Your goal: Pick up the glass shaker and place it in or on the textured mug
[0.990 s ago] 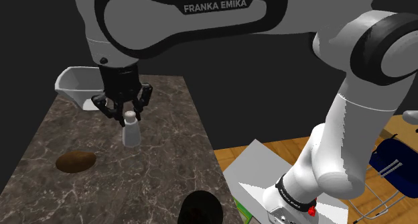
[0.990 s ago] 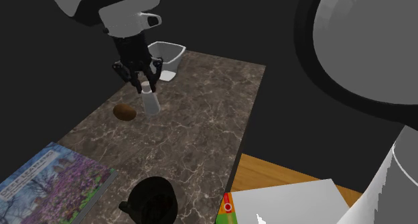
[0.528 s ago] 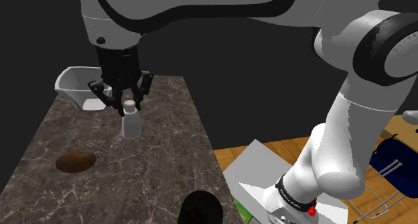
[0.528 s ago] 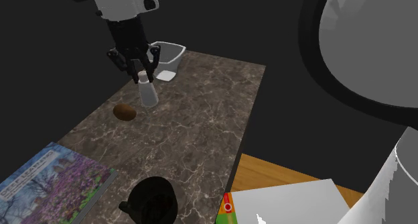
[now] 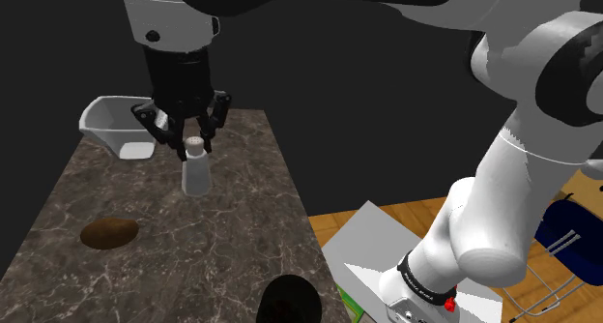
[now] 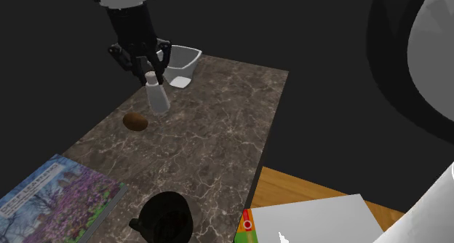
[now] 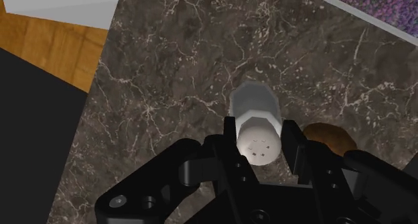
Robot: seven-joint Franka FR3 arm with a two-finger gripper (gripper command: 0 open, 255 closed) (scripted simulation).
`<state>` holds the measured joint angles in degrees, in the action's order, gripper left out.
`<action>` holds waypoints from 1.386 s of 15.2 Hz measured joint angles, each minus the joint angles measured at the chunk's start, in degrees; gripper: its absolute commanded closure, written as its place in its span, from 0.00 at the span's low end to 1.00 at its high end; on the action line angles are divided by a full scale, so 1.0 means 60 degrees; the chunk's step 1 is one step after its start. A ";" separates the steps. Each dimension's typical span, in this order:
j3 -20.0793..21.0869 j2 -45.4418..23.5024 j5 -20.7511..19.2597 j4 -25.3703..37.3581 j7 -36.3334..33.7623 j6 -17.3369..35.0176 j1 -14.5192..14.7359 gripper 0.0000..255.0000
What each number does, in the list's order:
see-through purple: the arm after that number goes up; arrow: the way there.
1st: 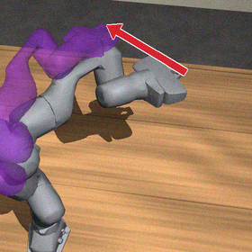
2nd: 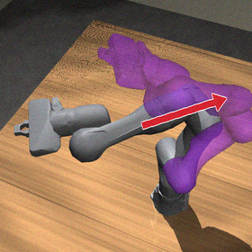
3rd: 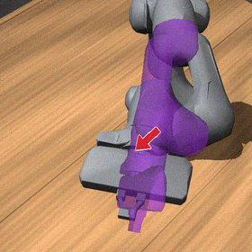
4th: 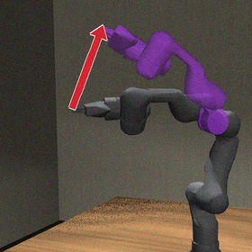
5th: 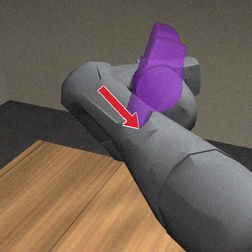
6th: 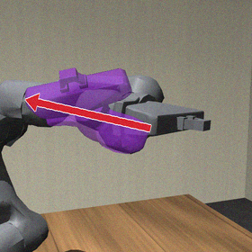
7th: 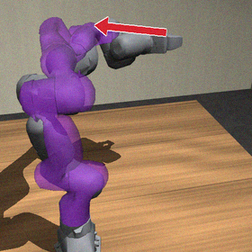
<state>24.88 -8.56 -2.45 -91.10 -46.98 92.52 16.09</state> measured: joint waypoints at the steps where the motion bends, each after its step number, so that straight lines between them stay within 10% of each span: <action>1: 0.0037 0.0388 0.0162 -0.0413 -0.0019 0.0053 -0.0014 1.00; 21: 0.0725 0.5850 0.2853 -0.4796 -0.1245 -0.0414 0.1247 1.00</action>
<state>29.23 26.54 14.67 -119.87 -54.45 90.03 23.57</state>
